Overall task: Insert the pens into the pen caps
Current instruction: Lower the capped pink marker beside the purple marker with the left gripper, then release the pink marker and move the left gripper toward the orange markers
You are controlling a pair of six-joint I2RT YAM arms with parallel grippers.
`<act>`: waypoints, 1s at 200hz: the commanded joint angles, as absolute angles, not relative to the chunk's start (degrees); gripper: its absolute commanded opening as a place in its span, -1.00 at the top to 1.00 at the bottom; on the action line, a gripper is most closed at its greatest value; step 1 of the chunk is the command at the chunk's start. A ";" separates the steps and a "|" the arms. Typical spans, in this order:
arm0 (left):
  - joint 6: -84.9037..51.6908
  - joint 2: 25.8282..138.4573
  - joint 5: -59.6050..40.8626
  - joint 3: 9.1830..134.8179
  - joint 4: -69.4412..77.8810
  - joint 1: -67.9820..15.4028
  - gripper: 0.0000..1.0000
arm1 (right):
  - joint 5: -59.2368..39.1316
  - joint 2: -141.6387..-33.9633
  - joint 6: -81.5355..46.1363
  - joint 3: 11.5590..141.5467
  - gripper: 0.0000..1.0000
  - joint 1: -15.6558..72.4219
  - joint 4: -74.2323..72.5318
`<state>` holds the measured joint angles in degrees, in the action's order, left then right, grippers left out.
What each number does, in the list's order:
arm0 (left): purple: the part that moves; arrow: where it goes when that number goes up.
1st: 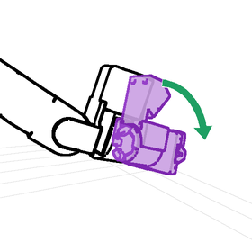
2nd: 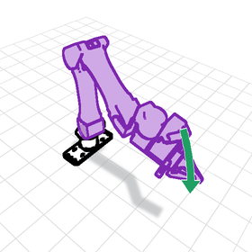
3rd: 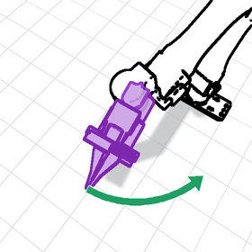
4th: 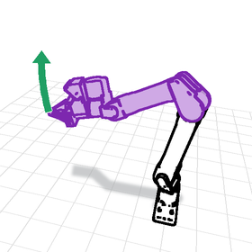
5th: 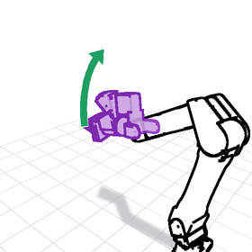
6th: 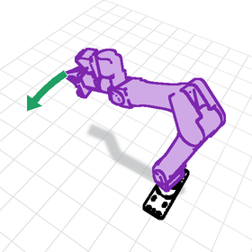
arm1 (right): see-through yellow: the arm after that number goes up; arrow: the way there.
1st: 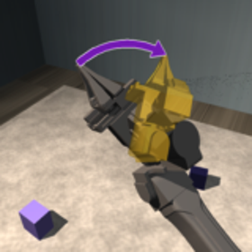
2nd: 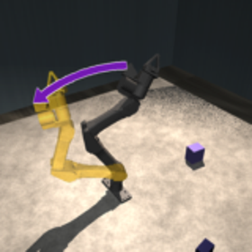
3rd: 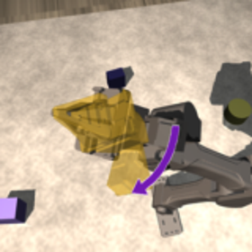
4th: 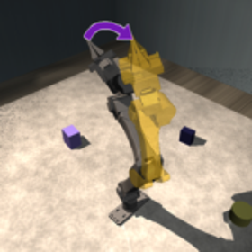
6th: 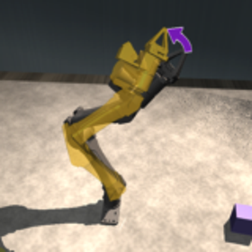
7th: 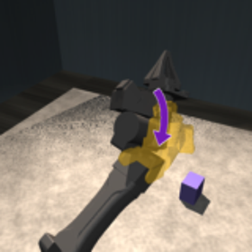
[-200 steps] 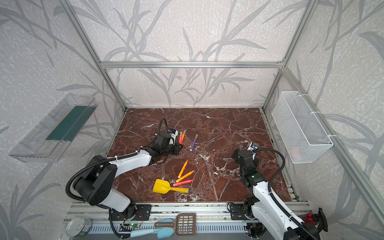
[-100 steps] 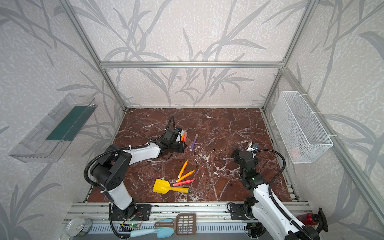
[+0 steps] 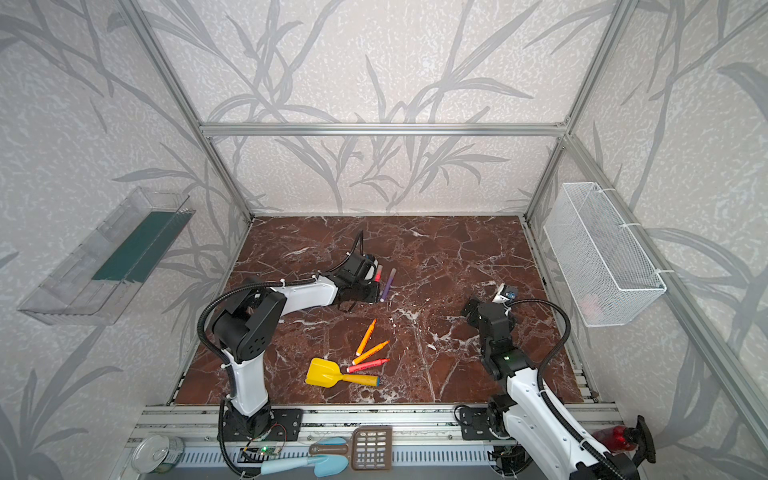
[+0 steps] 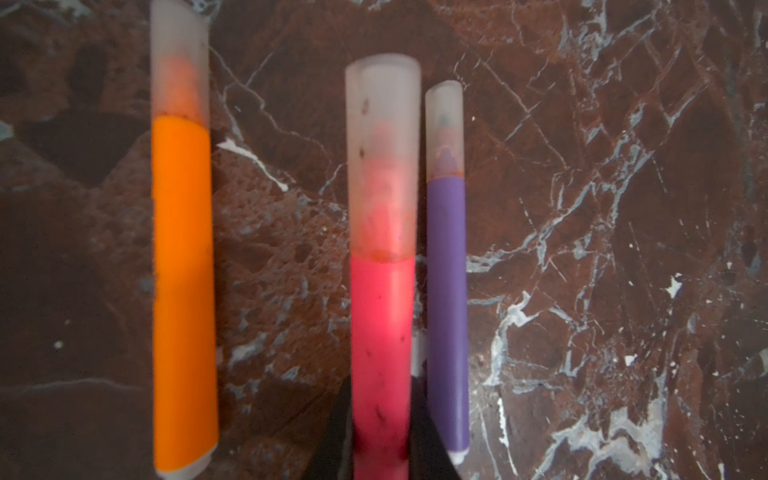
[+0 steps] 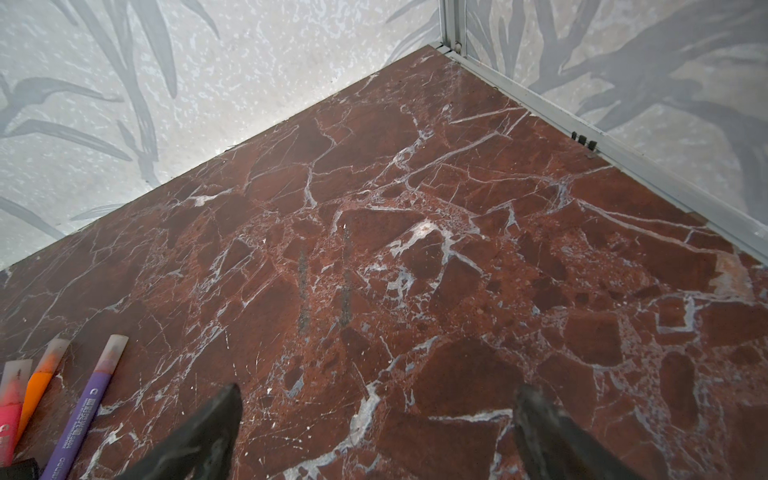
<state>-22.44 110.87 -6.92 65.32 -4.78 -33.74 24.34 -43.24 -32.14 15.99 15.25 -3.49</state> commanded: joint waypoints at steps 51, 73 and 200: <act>-22.82 103.56 -4.68 64.60 -7.59 -33.82 0.01 | 23.84 -41.39 -31.40 15.67 -0.98 14.94 -3.04; -24.60 96.77 -4.39 64.51 -11.02 -33.82 -0.17 | 23.56 -40.36 -31.40 15.17 -0.98 14.94 -2.94; -34.79 62.99 10.37 60.49 -25.52 -33.72 -0.78 | 26.97 -45.31 -33.40 15.56 -0.99 14.94 -8.71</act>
